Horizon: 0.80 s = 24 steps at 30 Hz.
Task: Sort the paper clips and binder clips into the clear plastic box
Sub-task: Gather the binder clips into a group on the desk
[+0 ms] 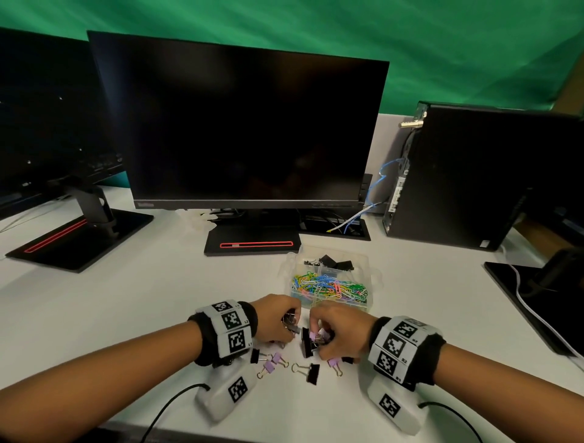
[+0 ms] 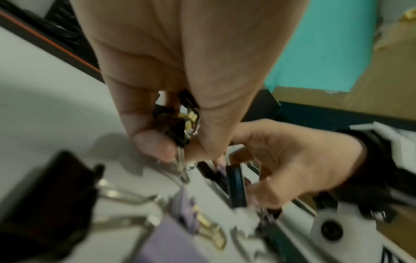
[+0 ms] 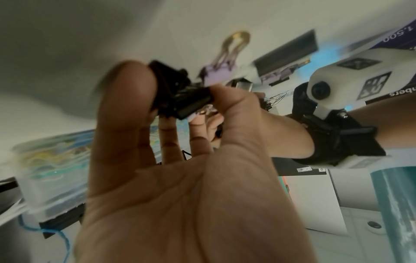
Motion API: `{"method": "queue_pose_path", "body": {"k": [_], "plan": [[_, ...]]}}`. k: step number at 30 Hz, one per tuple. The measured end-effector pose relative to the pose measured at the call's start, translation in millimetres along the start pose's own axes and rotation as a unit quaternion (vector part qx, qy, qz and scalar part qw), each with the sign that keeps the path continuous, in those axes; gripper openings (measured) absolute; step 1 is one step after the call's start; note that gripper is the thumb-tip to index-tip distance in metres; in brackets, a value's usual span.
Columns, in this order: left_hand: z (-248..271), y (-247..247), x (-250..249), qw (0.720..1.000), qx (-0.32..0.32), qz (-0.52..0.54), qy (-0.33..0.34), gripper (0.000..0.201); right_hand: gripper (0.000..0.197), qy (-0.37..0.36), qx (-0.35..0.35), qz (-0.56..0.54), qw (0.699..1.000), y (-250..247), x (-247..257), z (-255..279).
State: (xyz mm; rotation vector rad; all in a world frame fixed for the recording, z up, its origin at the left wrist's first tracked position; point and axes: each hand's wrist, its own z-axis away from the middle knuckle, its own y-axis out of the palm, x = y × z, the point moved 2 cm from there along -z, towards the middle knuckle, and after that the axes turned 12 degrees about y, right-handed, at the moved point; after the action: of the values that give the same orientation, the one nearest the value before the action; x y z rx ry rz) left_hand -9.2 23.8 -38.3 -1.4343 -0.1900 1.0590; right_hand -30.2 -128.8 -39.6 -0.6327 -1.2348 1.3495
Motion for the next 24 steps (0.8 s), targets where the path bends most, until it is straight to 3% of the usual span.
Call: {"method": "queue_pose_path", "body": {"k": [3,6,11,24], "plan": [[0,-7,8,0.994,-0.009,0.105,-0.015,0.019,0.025,0.007,0.005,-0.003,1.0,-1,-1,1],[-5,-20,11,0.99,-0.049,0.132,0.002,0.029,0.019,0.038,0.031,-0.042,0.998,-2,-5,4],[-14,-42,4,0.968,-0.096,0.231,0.015,0.025,0.024,0.043,0.045,-0.078,0.995,-9,-11,7],[-71,-101,-14,0.937,-0.182,0.297,0.023,0.021,0.029,0.055,0.081,-0.131,0.986,-19,-23,13]]}}
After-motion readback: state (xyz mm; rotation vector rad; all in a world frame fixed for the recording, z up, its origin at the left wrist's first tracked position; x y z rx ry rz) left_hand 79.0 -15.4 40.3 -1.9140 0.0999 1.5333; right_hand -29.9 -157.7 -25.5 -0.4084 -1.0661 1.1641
